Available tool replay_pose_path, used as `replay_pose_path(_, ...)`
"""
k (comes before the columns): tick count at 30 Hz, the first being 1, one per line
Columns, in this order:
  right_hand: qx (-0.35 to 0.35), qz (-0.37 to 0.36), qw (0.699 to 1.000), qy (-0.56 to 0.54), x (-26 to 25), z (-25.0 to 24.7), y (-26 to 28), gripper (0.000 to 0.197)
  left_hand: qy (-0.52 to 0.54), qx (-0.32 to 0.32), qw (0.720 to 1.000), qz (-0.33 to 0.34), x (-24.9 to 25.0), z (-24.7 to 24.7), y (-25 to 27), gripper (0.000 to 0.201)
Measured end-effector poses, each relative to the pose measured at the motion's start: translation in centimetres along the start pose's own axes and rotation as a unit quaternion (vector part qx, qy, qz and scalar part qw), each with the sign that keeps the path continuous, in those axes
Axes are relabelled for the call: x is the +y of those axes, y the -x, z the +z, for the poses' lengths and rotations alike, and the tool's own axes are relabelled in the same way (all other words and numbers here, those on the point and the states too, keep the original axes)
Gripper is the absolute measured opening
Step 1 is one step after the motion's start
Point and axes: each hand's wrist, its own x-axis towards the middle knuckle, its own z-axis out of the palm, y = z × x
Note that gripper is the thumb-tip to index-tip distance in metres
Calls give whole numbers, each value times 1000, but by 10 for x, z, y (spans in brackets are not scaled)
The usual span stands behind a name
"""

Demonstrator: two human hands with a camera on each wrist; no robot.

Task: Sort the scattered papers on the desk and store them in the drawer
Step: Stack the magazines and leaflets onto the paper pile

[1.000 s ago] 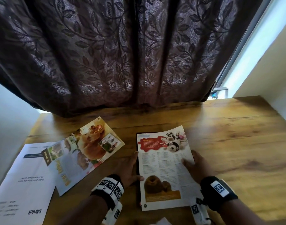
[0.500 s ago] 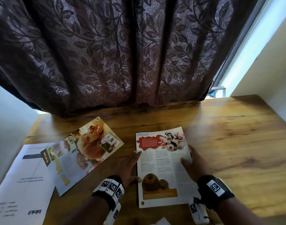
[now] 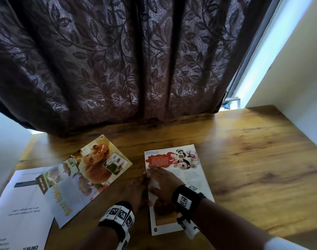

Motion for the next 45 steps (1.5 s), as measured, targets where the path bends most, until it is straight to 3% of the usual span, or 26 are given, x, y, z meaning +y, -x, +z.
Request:
replay_pose_path(4,-38,17,994,101,31,5,-10,91,-27,-32,999,-19,6,-3,0,98)
replay_pose_path(9,-6,151,987,60,104,-10,23,121,-31,-51,998,-29,8,-3,1,99)
replay_pose_path(16,-85,143,983,81,129,-11,104,145,-28,-47,998,-35,5,3,-1,99)
replay_pose_path(26,-71,174,980,68,135,-14,126,137,-22,-31,999,-6,2,-1,4,96)
replay_pose_path(29,-44,192,979,44,129,-14,125,128,41,-14,999,0,-8,0,9,95)
replay_pose_path(31,14,192,981,17,116,-12,122,116,141,29,989,-24,-18,-5,20,84)
replay_pose_path(33,76,172,982,5,97,-11,116,102,177,115,976,-48,-32,-13,35,65)
replay_pose_path(35,107,132,985,12,72,-14,100,88,162,174,969,-73,-55,-23,53,52)
replay_pose_path(38,119,81,989,10,26,-18,56,76,133,202,959,-148,-101,-37,84,46)
replay_pose_path(41,133,61,989,-4,-16,-18,10,70,95,190,955,-209,-142,-40,107,52)
replay_pose_path(45,70,87,993,-22,-59,-11,-55,73,60,176,952,-242,-177,-35,127,56)
